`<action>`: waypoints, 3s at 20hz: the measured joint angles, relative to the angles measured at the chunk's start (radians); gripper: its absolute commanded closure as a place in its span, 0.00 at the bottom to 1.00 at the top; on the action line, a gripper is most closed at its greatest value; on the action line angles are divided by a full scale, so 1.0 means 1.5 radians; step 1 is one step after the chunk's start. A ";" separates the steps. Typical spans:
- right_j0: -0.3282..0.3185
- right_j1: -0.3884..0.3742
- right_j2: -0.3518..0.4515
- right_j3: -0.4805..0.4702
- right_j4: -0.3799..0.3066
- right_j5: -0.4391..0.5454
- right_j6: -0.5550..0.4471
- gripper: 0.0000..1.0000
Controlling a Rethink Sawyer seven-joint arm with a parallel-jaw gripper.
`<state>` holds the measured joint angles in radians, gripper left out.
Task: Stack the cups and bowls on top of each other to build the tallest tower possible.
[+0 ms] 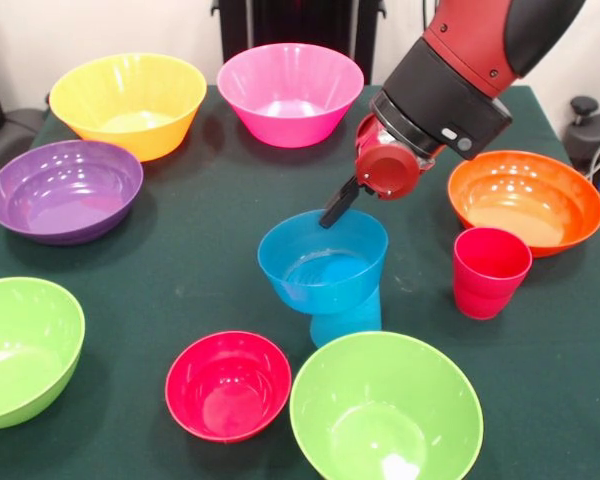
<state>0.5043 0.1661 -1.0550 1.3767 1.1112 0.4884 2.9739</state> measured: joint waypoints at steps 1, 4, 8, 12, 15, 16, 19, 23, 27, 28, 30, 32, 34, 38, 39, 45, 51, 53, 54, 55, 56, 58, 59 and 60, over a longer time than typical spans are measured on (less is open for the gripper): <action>0.000 0.000 0.000 0.000 0.000 0.000 0.000 1.00; 0.001 0.000 0.000 0.000 0.000 0.000 0.000 1.00; 0.001 0.000 0.000 0.000 0.000 0.000 0.000 1.00; 0.001 0.002 -0.003 -0.001 0.000 0.000 0.000 1.00; 0.001 0.004 -0.006 -0.002 0.000 0.000 0.000 1.00; 0.001 0.005 -0.008 -0.003 0.000 0.000 0.000 1.00; 0.001 0.011 -0.014 -0.007 0.000 0.000 0.000 1.00; 0.001 0.018 -0.022 -0.012 0.000 0.000 0.000 1.00; 0.000 0.023 -0.028 -0.016 0.000 0.000 0.000 1.00; 0.000 0.025 -0.030 -0.017 0.000 0.000 0.000 1.00; 0.000 0.027 -0.033 -0.019 0.000 0.002 0.000 1.00; 0.000 0.030 -0.037 -0.021 0.000 0.004 0.000 1.00; -0.001 0.033 -0.042 -0.025 0.000 0.010 0.000 1.00; -0.002 0.036 -0.050 -0.033 0.000 0.022 0.003 1.00; -0.002 0.037 -0.051 -0.034 0.000 0.025 0.004 1.00; -0.002 0.043 -0.064 -0.044 0.000 0.059 0.040 1.00; -0.002 0.046 -0.069 -0.047 0.000 0.066 0.088 1.00; -0.002 0.046 -0.069 -0.047 0.000 0.066 0.098 1.00; -0.002 0.046 -0.069 -0.047 0.000 0.066 0.102 1.00; -0.002 0.046 -0.069 -0.047 0.000 0.066 0.105 1.00; -0.002 0.046 -0.069 -0.047 0.000 0.066 0.106 1.00; -0.002 0.046 -0.069 -0.047 0.000 0.066 0.108 1.00; -0.002 0.046 -0.069 -0.047 0.000 0.066 0.108 1.00; -0.002 0.046 -0.069 -0.047 0.000 0.066 0.108 1.00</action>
<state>0.5018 0.2354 -1.1590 1.3065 1.1112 0.5880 3.1360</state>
